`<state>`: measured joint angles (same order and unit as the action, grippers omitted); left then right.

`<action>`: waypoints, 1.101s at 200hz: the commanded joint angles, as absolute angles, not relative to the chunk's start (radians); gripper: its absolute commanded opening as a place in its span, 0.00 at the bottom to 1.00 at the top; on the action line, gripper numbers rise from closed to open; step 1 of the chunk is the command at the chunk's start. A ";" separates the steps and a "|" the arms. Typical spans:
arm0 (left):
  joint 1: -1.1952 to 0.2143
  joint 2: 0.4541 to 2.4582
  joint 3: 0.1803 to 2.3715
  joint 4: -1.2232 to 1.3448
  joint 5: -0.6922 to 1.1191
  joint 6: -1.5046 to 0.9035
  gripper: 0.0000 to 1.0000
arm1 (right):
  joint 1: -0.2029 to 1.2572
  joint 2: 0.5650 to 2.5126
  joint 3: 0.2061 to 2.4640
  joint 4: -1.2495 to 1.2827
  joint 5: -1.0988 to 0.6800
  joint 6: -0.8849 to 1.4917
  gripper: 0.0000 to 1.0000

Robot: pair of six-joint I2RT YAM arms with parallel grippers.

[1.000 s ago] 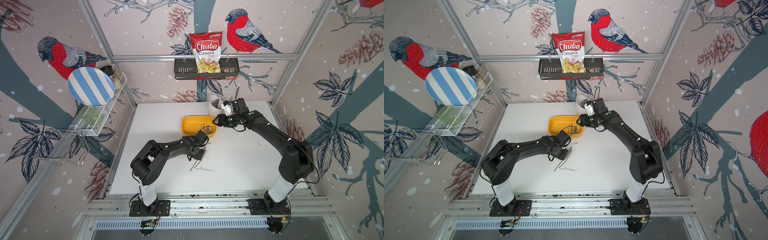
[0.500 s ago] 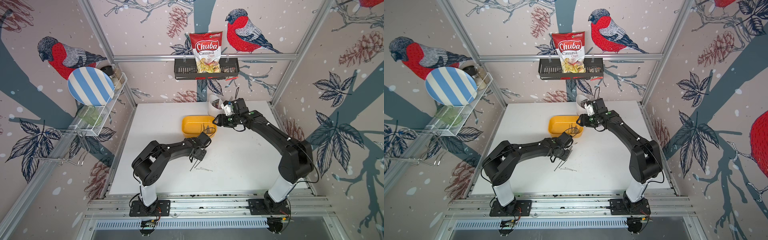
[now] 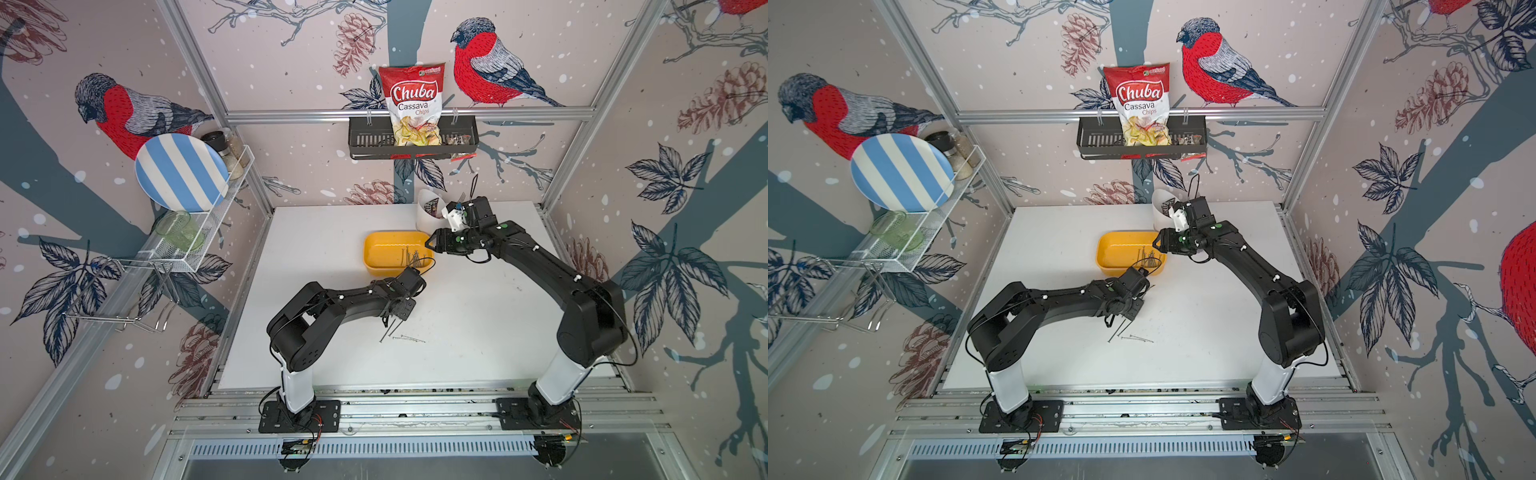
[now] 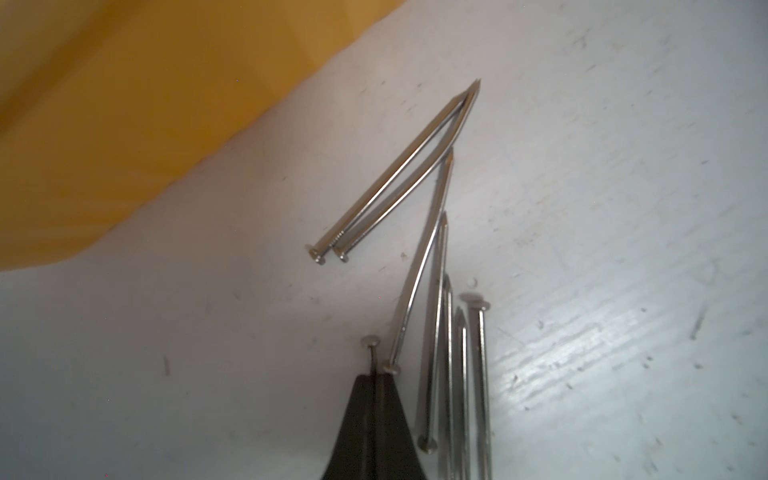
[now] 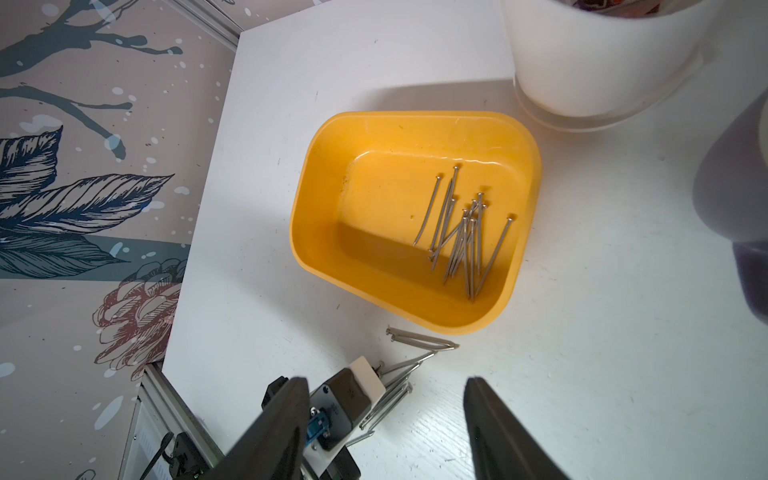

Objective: Put the nails on the desktop into the storage box
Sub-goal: Pick up the nail from the center of the board, then place the nail in the storage box.

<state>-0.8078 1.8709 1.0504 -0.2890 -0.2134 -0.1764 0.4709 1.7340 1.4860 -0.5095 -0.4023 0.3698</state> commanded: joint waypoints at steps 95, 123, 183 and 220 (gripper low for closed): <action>-0.690 1.719 1.152 -0.662 -0.052 -0.227 0.00 | 0.481 1.735 1.474 -0.477 -0.411 0.391 0.63; -0.662 1.679 1.189 -0.664 -0.037 -0.256 0.00 | 0.486 1.740 1.476 -0.474 -0.414 0.390 0.63; -0.593 1.661 1.369 -0.641 0.016 -0.323 0.00 | 0.487 1.741 1.483 -0.480 -0.415 0.385 0.63; -0.517 1.760 1.526 -0.589 0.055 -0.356 0.00 | 0.487 1.725 1.495 -0.501 -0.399 0.356 0.63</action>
